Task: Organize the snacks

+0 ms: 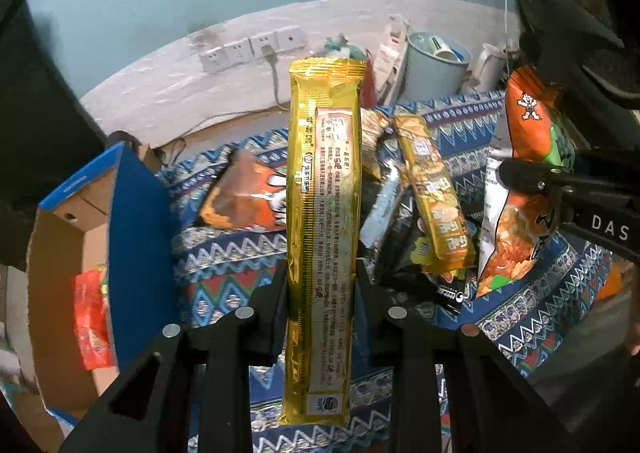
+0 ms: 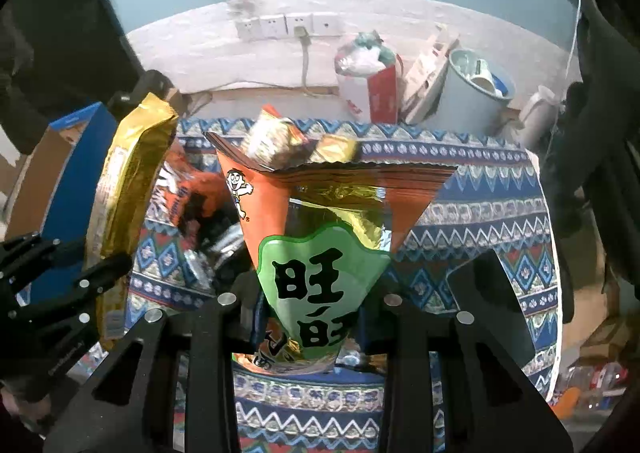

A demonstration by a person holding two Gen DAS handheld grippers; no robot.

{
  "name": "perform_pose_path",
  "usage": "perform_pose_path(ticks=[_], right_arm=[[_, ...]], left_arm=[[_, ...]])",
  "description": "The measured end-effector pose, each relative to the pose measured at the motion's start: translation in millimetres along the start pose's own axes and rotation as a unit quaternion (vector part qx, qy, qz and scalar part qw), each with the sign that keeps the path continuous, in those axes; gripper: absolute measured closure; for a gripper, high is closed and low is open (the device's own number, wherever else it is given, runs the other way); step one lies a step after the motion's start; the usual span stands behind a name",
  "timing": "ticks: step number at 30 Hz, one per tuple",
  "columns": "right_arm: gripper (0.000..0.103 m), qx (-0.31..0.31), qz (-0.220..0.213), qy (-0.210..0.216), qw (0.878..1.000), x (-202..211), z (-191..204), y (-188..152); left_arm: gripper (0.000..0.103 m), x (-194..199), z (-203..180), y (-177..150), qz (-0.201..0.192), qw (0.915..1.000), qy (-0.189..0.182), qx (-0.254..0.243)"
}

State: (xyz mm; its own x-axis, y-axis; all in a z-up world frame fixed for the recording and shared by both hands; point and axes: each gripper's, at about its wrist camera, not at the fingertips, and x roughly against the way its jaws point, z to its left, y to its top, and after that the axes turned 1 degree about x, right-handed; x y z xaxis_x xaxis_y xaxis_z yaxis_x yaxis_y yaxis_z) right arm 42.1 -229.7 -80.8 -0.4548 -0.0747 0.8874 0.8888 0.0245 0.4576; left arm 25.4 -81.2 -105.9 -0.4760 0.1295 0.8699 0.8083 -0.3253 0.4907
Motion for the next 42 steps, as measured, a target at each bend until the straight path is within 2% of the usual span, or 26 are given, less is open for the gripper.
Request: perform_pose_path(ticks=[11, 23, 42], right_arm=[[0.071, 0.019, -0.015, 0.013, 1.000, 8.1, 29.1, 15.8], [0.071, 0.053, -0.038, 0.038, 0.997, 23.3, 82.3, 35.7], [0.071, 0.095, -0.041, 0.073, 0.992, 16.1, 161.0, 59.9]], left_arm=[[0.074, 35.9, 41.4, 1.2, -0.027, 0.9988, 0.010, 0.039], [0.074, 64.3, 80.4, 0.1, -0.057, 0.9956, 0.027, 0.069], [0.074, 73.7, 164.0, -17.7, -0.062, 0.9860, 0.048, 0.147]])
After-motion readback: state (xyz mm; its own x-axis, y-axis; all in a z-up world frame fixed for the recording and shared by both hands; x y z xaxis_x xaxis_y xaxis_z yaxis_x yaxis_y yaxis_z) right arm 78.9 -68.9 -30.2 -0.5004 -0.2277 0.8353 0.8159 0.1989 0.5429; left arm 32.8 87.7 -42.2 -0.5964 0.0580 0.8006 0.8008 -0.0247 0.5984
